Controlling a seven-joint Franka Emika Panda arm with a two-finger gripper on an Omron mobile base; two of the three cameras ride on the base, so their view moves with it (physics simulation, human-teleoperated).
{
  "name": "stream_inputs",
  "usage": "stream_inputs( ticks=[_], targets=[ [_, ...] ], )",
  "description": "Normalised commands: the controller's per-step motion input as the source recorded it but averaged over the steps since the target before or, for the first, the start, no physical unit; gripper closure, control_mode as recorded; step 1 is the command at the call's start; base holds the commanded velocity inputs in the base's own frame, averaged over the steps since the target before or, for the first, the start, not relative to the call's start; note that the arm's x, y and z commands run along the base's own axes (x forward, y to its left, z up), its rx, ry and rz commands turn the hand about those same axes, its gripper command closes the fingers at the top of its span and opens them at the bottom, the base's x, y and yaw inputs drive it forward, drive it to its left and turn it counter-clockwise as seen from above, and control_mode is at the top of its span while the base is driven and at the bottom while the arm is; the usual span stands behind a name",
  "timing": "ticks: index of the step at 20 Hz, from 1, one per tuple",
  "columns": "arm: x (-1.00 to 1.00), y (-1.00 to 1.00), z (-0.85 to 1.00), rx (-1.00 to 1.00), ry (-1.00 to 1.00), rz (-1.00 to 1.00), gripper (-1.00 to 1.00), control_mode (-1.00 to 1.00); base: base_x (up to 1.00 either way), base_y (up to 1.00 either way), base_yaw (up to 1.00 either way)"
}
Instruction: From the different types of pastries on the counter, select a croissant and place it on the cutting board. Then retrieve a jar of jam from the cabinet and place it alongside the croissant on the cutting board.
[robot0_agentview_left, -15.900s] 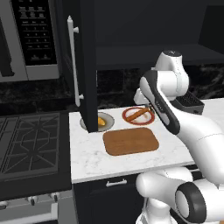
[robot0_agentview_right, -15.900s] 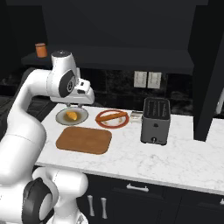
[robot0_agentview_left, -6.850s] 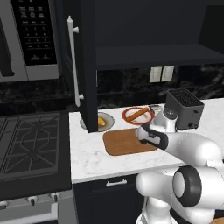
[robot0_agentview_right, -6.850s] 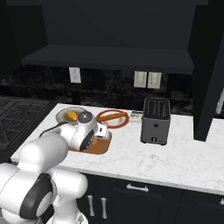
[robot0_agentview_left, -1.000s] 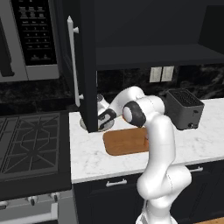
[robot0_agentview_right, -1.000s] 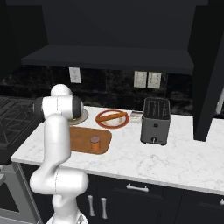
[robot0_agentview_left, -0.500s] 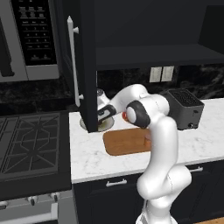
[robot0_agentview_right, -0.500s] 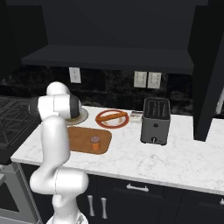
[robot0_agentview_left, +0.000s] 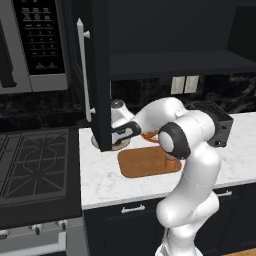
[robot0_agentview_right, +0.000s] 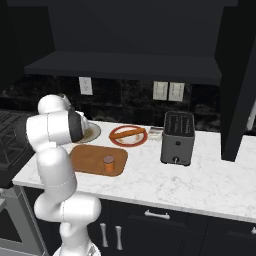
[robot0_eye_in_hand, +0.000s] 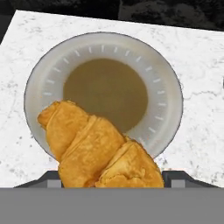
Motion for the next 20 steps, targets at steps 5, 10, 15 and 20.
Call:
stream_inputs(
  ticks=[5,10,15,20],
  targets=[
    [-1.0,-0.67,-0.45,0.12,-0.01,-0.19,1.0,-1.0,0.0,0.0,0.0],
    [-1.0,-0.64,-0.08,0.14,-0.01,-0.2,1.0,-1.0,0.0,0.0,0.0],
    [-0.44,-0.04,-0.17,0.14,0.0,-0.05,1.0,-1.0,0.0,0.0,0.0],
    [0.49,0.0,-0.3,-0.07,-0.19,0.0,1.0,-1.0,0.0,0.0,0.0]
  ],
)
